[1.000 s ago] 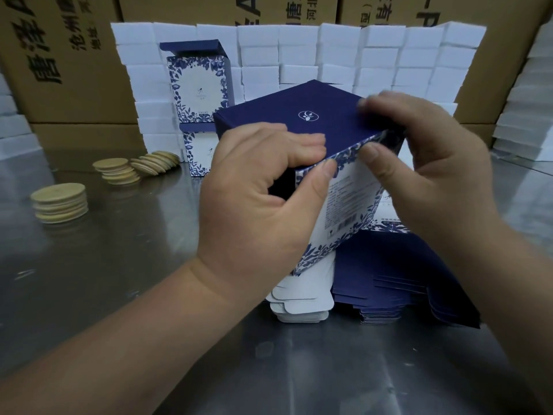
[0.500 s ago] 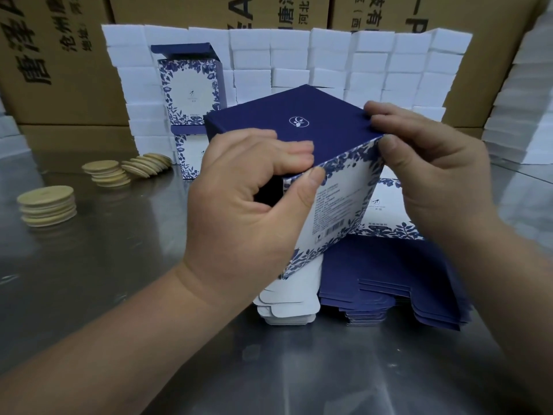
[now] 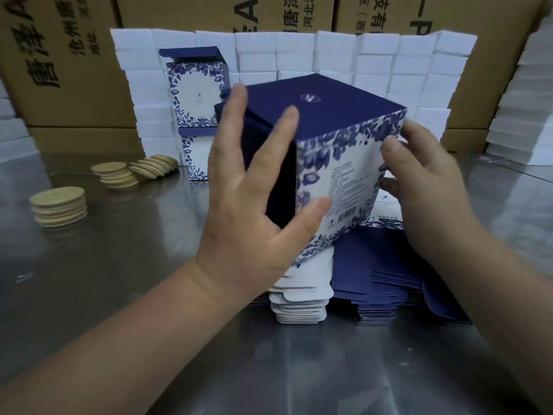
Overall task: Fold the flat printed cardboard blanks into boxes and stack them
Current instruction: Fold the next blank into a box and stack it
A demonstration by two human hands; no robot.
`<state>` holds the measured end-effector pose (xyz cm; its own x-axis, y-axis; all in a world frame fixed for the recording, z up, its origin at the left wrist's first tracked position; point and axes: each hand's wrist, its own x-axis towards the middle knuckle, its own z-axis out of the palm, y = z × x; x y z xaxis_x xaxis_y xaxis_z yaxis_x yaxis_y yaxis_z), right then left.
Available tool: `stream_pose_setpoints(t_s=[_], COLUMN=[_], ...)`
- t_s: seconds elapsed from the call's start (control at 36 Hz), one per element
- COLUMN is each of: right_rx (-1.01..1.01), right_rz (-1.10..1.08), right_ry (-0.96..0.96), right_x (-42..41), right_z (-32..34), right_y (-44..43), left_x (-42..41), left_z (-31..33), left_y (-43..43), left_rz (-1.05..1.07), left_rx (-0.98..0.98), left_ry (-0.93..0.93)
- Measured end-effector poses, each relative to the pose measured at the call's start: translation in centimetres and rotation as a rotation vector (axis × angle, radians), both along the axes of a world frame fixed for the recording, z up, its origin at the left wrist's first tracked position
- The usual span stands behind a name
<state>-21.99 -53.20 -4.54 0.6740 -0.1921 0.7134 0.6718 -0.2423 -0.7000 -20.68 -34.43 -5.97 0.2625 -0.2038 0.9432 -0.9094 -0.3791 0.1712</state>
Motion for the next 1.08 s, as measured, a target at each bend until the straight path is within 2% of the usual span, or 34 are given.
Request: stream_pose_setpoints(t_s=[0.08, 0.22, 0.31, 0.39, 0.47, 0.53, 0.64, 0.72, 0.81, 0.92, 0.97, 1.03, 1.08], right_rx=[-0.027, -0.032, -0.042, -0.055, -0.031, -0.015, -0.023, -0.15, -0.116, 0.175, 0.266, 0.282, 0.163], right_rz=[-0.06, -0.15, -0.142, -0.136, -0.142, -0.148, -0.248, -0.381, -0.26, 0.085, 0.128, 0.011, -0.234], right_ry=[0.041, 0.136, 0.166, 0.166, 0.171, 0.179, 0.162, 0.182, 0.227, 0.342, 0.37, 0.358, 0.318], right_x=[0.2, 0.7, 0.7, 0.7, 0.8, 0.9, 0.9, 0.5, 0.1, 0.3, 0.6, 0.7, 0.7], right_z=[-0.3, -1.4, -1.5, -1.6, -1.7, -1.8, -1.6, -1.4, -1.3, -1.2, -1.1, -1.3, -1.4], right_y=[-0.2, -0.8, -0.7, -0.7, -0.8, -0.7, -0.4, -0.4, -0.2, -0.2, -0.4, -0.5, -0.7], left_x=[0.6, 2.6, 4.1, 4.4, 3.7, 3.3, 2.5, 1.6, 1.1, 0.9, 0.9, 0.9, 1.0], left_z=[-0.7, -0.5, -1.2, -1.8, -1.4, -1.2, -0.9, -0.7, -0.7, -0.5, -0.7, -0.6, -0.4], left_y=[0.5, 1.4, 1.7, 1.5, 1.3, 1.3, 1.3, 1.1, 1.3, 1.7, 1.7, 1.6, 1.7], left_rz=[-0.033, -0.153, -0.146, -0.061, -0.205, -0.218, -0.087, 0.075, 0.096, -0.026, -0.061, -0.033, 0.019], left_rx=[-0.01, -0.439, -0.416, -0.348, -0.372, -0.358, -0.351, -0.259, -0.166, -0.042, 0.066, 0.096, -0.027], left_ry=[0.118, 0.645, 0.804, 0.79, 0.764, 0.721, 0.571, 0.421, 0.251, 0.151, 0.056, -0.024, 0.031])
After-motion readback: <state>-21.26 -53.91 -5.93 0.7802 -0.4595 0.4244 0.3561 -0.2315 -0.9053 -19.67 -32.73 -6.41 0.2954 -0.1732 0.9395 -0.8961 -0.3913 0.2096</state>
